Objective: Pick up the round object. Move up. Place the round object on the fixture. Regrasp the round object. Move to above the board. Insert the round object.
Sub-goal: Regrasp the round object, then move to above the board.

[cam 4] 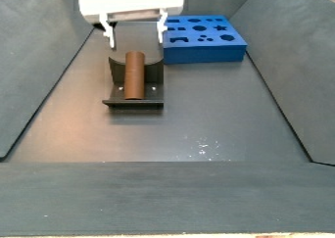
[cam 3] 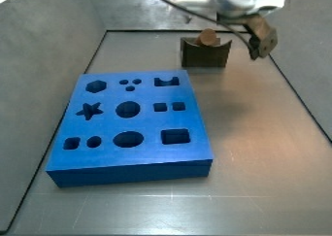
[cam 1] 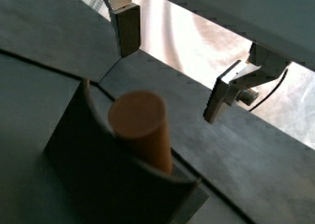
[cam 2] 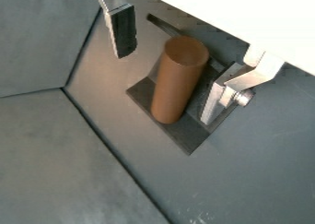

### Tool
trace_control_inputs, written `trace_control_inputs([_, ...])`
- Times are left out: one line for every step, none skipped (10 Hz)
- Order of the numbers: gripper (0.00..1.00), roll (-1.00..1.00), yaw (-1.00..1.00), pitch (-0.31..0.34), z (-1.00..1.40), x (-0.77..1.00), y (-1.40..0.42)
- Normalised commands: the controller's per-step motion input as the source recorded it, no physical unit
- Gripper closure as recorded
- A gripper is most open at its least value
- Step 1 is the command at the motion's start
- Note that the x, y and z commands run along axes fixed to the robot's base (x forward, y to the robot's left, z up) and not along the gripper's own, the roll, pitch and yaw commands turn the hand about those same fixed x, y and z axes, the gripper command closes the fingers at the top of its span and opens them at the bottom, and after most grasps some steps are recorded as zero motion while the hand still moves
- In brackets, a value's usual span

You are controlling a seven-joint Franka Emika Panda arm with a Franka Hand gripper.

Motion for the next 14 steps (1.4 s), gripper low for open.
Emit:
trace_control_inputs([0.00, 0.11, 0.03, -0.134, -0.92, 0.11, 0.03])
trace_control_inputs([0.00, 0.11, 0.02, -0.131, -0.82, 0.10, 0.03])
trace_control_inputs([0.00, 0.11, 0.00, -0.116, -0.63, 0.09, 0.01])
trace_control_inputs([0.00, 0.11, -0.02, -0.090, -0.44, 0.08, 0.01])
trace_control_inputs([0.00, 0.10, -0.02, -0.079, -0.30, 0.08, 0.01])
trace_control_inputs([0.00, 0.08, -0.02, -0.044, -0.20, 0.05, 0.00])
trace_control_inputs([1.00, 0.00, 0.00, 0.000, -0.83, 0.00, 0.00])
trace_control_inputs([1.00, 0.02, -0.08, 0.175, 1.00, 0.11, 0.43])
trace_control_inputs([1.00, 0.02, -0.07, 0.173, 1.00, 0.11, 0.42])
trace_control_inputs([1.00, -0.03, -0.06, 0.195, 1.00, 0.10, 0.41])
trace_control_inputs([1.00, -0.07, -0.02, 0.192, 1.00, 0.08, 0.38])
trace_control_inputs([1.00, -0.07, 0.02, 0.176, 1.00, 0.06, 0.34])
trace_control_inputs([1.00, -0.08, 0.06, 0.177, 1.00, 0.05, 0.30])
trace_control_inputs([1.00, -0.08, 0.08, 0.170, 1.00, 0.05, 0.28])
